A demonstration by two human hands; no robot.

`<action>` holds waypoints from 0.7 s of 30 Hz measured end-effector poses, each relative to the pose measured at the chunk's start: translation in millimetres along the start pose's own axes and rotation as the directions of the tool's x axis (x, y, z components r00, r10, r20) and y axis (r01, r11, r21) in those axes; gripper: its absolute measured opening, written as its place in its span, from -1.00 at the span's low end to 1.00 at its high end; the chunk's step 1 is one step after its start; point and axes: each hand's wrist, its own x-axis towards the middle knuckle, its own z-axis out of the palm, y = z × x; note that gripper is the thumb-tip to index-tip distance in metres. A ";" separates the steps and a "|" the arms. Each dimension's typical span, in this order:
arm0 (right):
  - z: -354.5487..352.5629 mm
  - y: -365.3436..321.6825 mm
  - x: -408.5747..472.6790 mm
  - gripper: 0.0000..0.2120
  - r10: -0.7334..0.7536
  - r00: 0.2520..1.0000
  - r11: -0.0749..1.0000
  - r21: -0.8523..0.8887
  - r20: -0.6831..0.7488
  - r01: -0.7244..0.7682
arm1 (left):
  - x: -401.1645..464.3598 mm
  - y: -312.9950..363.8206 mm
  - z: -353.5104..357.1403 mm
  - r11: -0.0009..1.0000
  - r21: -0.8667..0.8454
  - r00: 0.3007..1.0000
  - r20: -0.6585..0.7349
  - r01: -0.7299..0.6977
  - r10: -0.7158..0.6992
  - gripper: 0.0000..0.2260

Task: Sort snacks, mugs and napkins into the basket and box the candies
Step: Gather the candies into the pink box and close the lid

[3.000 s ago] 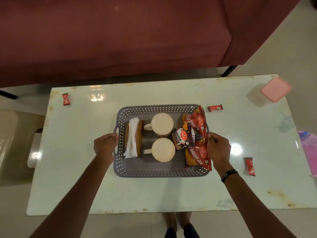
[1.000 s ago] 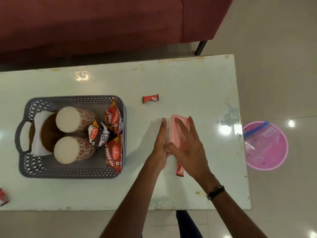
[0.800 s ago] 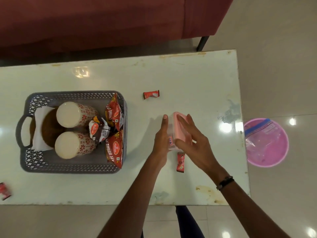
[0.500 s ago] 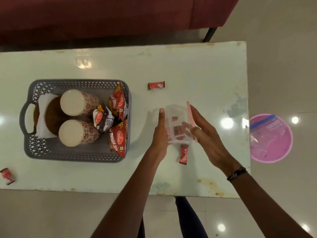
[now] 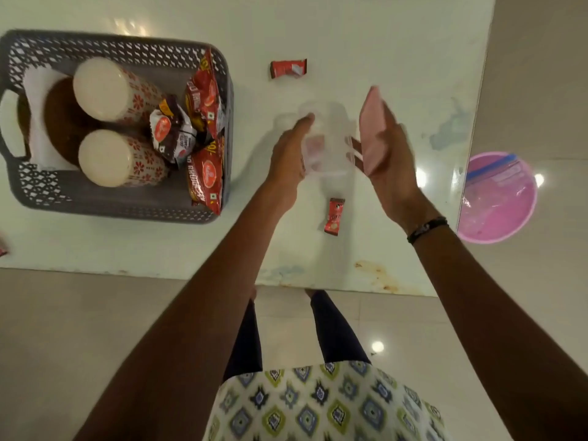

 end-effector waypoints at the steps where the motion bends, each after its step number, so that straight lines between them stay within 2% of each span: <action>1: -4.1 -0.9 2.8 -0.36 0.037 0.998 0.993 0.111 -0.041 -0.033 | 1.6 -1.8 -2.9 1.000 0.004 0.999 -0.035 -0.003 0.003 -0.69; 5: -19.2 1.8 12.9 -0.39 0.133 0.982 0.937 0.340 -0.134 -0.081 | 5.8 -6.9 -6.5 0.996 0.086 0.996 -0.090 -0.006 0.014 -0.87; 7: -22.5 5.0 18.8 -0.48 0.126 0.972 0.916 0.399 -0.198 -0.037 | 9.3 -8.1 -7.1 0.991 0.129 0.991 -0.125 -0.037 0.053 -0.83; 9: -24.5 6.7 22.6 -0.65 0.115 0.955 0.924 0.383 -0.274 -0.002 | 12.4 -8.8 -7.9 0.987 0.144 0.983 -0.160 -0.064 0.087 -0.73; 12: -28.5 7.3 26.0 -0.78 0.099 0.930 0.973 0.231 -0.354 -0.015 | 14.7 -11.7 -11.5 0.979 0.173 0.975 -0.176 -0.103 0.134 -0.83; 14: -29.0 11.0 29.4 -0.76 0.062 0.887 0.995 0.100 -0.458 -0.018 | 16.2 -15.2 -14.9 0.968 0.208 0.968 -0.176 -0.141 0.179 -0.87; 16: -28.4 16.7 28.5 -0.66 -0.065 0.780 0.993 -0.119 -0.623 -0.012 | 16.6 -16.9 -16.4 0.955 0.243 0.950 -0.218 -0.169 0.223 -0.73; 18: -24.8 25.1 17.5 -0.59 -0.273 0.670 0.921 -0.388 -0.690 -0.024 | 15.6 -13.8 -17.4 0.910 0.328 0.895 -0.279 -0.253 0.349 -0.67; 19: -22.2 32.0 9.2 -0.59 -0.336 0.673 0.876 -0.482 -0.659 -0.034 | 14.4 -10.3 -17.4 0.869 0.386 0.853 -0.291 -0.310 0.433 -0.69; 21: -11.8 50.5 -14.2 -0.59 -0.330 0.796 0.802 -0.596 -0.507 -0.046 | 16.6 -2.4 -17.5 0.776 0.480 0.777 -0.262 -0.409 0.572 -0.73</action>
